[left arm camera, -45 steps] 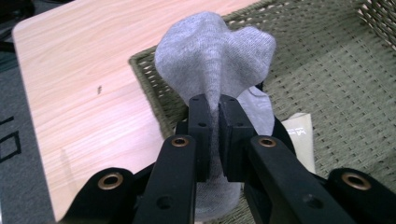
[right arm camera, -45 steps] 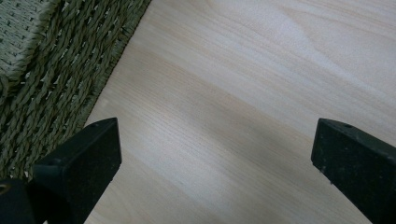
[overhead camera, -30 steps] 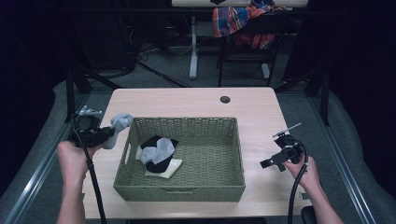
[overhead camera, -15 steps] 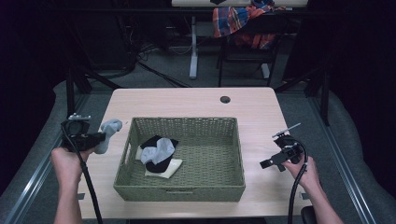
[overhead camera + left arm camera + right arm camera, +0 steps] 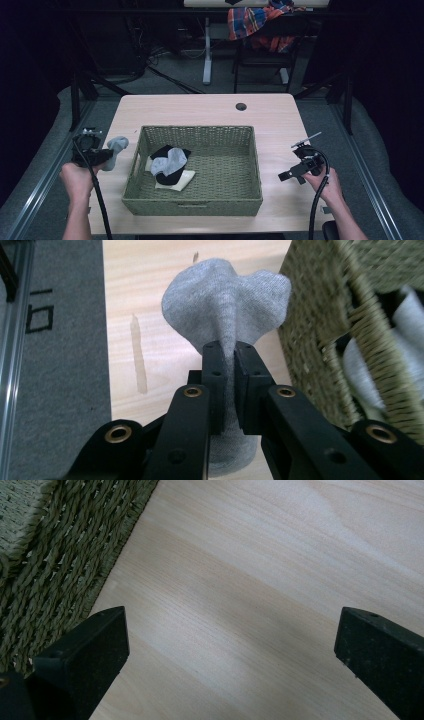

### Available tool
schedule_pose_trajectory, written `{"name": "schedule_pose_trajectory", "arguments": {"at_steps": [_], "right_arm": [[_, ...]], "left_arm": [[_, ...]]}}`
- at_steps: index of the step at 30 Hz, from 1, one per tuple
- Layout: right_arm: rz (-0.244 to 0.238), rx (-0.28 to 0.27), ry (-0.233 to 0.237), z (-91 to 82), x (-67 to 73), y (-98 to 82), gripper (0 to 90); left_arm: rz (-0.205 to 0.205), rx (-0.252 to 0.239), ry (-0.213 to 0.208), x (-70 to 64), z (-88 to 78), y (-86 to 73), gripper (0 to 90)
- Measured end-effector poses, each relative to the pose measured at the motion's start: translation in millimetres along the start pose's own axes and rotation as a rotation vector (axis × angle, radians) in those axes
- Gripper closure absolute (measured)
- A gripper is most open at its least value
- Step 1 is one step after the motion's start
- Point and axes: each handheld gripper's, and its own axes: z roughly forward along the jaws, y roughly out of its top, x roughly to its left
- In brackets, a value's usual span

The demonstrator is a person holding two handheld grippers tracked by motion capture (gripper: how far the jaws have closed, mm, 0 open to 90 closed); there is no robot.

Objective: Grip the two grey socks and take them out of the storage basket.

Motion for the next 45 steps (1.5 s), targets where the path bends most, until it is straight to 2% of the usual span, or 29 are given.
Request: {"name": "schedule_pose_trajectory", "arguments": {"at_steps": [2,3,4,5,6,7,8,9,11,13,20,21,23,25,29,33,34,36,38,42,43,45], "right_arm": [[-0.019,0.027,0.007,-0.4,-1.7,1.0,0.7],[-0.022,0.040,0.005,0.0,-2.1,1.4,0.5],[-0.020,0.041,0.005,0.8,-2.0,1.3,0.4],[0.002,0.017,0.007,2.5,-0.1,0.3,0.4],[-0.008,0.024,0.009,1.9,-0.4,0.7,0.4],[-0.022,0.041,0.005,0.4,-0.8,1.4,0.4],[-0.001,0.013,0.003,1.7,0.5,0.3,0.4],[0.002,0.012,0.001,1.7,0.5,0.1,0.4],[-0.007,0.024,0.013,1.2,-1.4,0.5,0.4],[-0.020,0.045,0.002,0.2,-2.5,1.4,0.3],[-0.015,0.037,0.009,0.7,-1.5,1.2,0.2],[0.001,0.016,0.001,2.3,0.1,0.3,0.2],[-0.012,0.026,0.010,2.1,0.0,0.9,0.1],[-0.028,0.044,0.007,1.3,0.3,2.0,0.1],[-0.024,0.039,0.010,1.8,0.7,1.9,0.0],[-0.019,0.035,0.011,2.4,0.5,1.8,0.0],[-0.021,0.037,0.011,2.2,0.5,1.9,0.0],[-0.022,0.038,0.011,1.7,0.4,1.8,0.0],[-0.025,0.041,0.012,1.2,-0.3,1.6,0.0],[-0.025,0.039,0.014,0.9,-0.3,1.5,0.0],[-0.026,0.040,0.013,0.8,-0.3,1.5,0.0],[-0.026,0.040,0.014,0.7,-0.5,1.6,0.0]], "left_arm": [[0.017,0.021,0.025,-1.1,6.0,-1.3,85.0],[0.009,0.017,0.024,-0.5,8.7,-2.3,85.0],[0.005,0.026,0.017,0.3,11.3,-2.8,85.1],[0.006,0.031,0.020,0.0,14.0,-3.5,85.0],[0.008,0.033,0.018,0.1,16.3,-4.1,85.0],[0.013,0.042,0.012,0.6,19.0,-4.6,85.0],[0.013,0.045,0.009,0.5,20.4,-5.1,85.0],[0.013,0.051,0.005,1.0,22.6,-5.6,85.0],[0.012,0.073,-0.003,2.9,27.4,-7.2,85.0],[0.005,0.099,-0.015,4.8,33.5,-9.9,85.0],[-0.015,0.158,-0.058,10.4,47.8,-15.0,84.9],[-0.012,0.168,-0.060,10.8,50.5,-16.1,84.9],[-0.014,0.191,-0.071,11.6,54.1,-18.1,84.9],[-0.017,0.196,-0.069,13.1,57.7,-20.6,84.9],[-0.034,0.209,-0.087,16.8,60.2,-21.9,83.8],[-0.035,0.210,-0.089,14.6,58.7,-19.2,70.2],[-0.036,0.211,-0.083,13.9,57.4,-18.0,63.4],[-0.045,0.194,-0.066,12.6,52.1,-14.7,54.4],[-0.056,0.172,-0.072,11.4,45.2,-11.0,45.7],[-0.050,0.130,-0.073,8.2,29.8,-5.0,33.1],[-0.050,0.113,-0.058,6.7,25.9,-3.7,29.4],[-0.053,0.096,-0.057,5.7,20.5,-1.8,26.1]]}}
